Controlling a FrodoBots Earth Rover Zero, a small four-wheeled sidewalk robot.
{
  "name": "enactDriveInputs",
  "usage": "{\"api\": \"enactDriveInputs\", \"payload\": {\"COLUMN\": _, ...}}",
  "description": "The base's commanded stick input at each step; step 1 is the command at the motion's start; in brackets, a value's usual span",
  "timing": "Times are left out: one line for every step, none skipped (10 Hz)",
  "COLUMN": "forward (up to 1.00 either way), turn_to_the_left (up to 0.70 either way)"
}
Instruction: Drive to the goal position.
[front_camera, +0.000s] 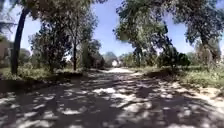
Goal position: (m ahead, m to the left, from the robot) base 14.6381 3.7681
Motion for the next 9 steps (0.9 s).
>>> {"api": "enactDriveInputs", "payload": {"forward": 0.7, "turn_to_the_left": 0.01}}
{"api": "enactDriveInputs", "payload": {"forward": 0.7, "turn_to_the_left": 0.01}}
{"api": "enactDriveInputs", "payload": {"forward": 0.7, "turn_to_the_left": 0.01}}
{"api": "enactDriveInputs", "payload": {"forward": 0.7, "turn_to_the_left": 0.0}}
{"api": "enactDriveInputs", "payload": {"forward": 0.7, "turn_to_the_left": -0.03}}
{"api": "enactDriveInputs", "payload": {"forward": 0.7, "turn_to_the_left": -0.34}}
{"api": "enactDriveInputs", "payload": {"forward": 0.7, "turn_to_the_left": -0.34}}
{"api": "enactDriveInputs", "payload": {"forward": 0.7, "turn_to_the_left": -0.13}}
{"api": "enactDriveInputs", "payload": {"forward": 0.7, "turn_to_the_left": 0.01}}
